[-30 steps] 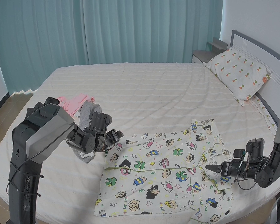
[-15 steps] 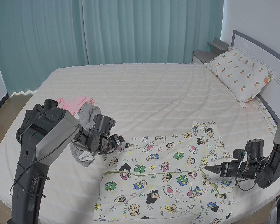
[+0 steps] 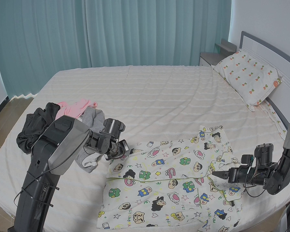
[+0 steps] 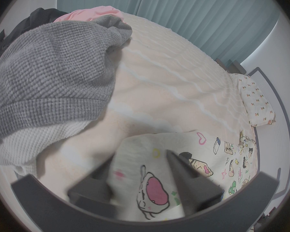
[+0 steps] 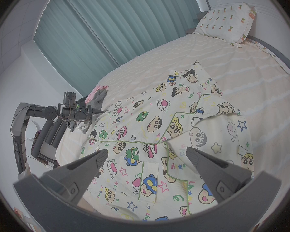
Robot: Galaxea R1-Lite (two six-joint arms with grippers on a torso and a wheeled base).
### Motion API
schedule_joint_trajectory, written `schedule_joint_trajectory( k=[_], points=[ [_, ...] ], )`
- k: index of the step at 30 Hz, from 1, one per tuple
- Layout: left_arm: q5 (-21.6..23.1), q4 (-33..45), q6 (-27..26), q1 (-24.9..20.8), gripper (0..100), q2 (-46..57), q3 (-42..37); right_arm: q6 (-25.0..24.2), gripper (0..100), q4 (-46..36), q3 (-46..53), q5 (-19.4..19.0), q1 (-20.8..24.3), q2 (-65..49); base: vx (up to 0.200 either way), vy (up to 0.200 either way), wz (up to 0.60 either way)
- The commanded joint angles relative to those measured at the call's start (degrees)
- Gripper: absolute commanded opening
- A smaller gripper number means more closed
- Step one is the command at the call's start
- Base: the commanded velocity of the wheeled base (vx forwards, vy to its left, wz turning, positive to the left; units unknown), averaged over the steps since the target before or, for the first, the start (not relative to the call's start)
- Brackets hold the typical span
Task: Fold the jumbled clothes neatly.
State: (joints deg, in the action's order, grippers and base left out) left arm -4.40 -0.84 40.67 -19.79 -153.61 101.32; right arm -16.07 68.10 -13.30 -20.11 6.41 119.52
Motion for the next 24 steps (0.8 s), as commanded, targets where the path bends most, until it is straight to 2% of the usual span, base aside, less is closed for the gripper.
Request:
schedule_joint_trajectory(
  k=[1, 5, 16, 24],
  points=[
    [-1.6, -0.2, 0.0, 0.1, 0, -0.6, 0.3, 0.0, 100, 0.0, 0.2, 0.0, 0.0, 0.2, 0.0, 0.0, 0.0],
    [-5.5, -2.1, 0.0, 0.1, 0, -0.3, 0.4, 0.0, 100, -0.1, 0.2, 0.0, 0.0, 0.2, 0.0, 0.0, 0.0],
    [-8.3, -10.1, -1.7, 0.6, 0, 2.6, 0.5, 0.0, 100, -0.1, 0.2, 0.0, 0.0, 0.2, 0.0, 0.0, 0.0],
    [-9.0, -11.0, -4.2, 2.3, 0, 2.1, 0.5, 0.0, 100, -0.1, 0.2, 0.0, 0.0, 0.2, 0.0, 0.0, 0.0]
  ],
)
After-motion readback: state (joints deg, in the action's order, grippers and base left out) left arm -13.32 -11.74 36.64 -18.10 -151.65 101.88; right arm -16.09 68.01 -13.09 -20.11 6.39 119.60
